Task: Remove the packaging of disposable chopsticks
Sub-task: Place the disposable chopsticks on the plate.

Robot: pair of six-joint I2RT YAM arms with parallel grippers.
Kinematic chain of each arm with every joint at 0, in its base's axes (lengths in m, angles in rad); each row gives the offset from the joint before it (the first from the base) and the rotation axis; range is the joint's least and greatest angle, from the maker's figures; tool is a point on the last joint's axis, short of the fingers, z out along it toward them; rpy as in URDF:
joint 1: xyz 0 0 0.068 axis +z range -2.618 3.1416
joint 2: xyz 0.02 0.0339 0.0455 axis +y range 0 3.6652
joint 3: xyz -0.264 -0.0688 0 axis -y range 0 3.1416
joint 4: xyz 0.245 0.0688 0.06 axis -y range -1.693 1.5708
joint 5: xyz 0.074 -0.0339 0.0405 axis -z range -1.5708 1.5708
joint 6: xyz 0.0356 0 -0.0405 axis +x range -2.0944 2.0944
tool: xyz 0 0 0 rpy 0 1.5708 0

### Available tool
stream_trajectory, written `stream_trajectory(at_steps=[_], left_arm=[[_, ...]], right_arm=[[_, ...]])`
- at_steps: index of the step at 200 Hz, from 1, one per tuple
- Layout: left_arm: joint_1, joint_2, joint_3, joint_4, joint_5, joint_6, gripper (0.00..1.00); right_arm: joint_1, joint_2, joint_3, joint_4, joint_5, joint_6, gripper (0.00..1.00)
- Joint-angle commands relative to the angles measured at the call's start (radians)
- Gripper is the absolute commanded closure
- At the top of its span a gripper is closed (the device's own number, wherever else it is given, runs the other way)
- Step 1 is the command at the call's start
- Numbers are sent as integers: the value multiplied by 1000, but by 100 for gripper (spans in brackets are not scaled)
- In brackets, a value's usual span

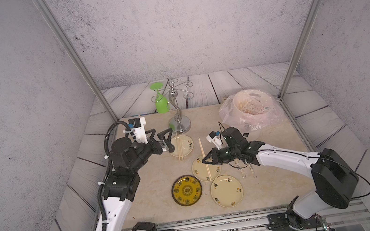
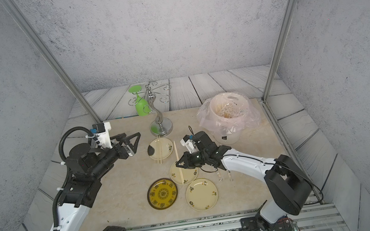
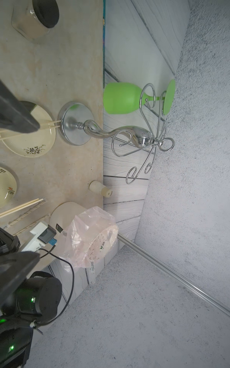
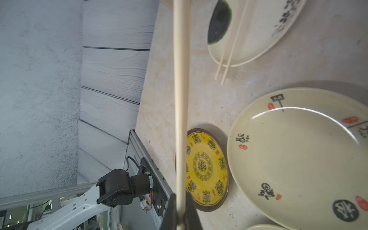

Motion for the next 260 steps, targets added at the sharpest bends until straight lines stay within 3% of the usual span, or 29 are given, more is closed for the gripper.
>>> stream_trajectory(at_steps=[1,92,260], left_arm=[[9,-9,10,-2,-18,23,5],[22,4,15,-7,2,6,7],[24,13,13,-7,7,5,8]], right_arm=[[-3,77,37,-78,50,-27,100],[2,282,44,40,24,108,100],[5,375,-10,175,-29,203,99]])
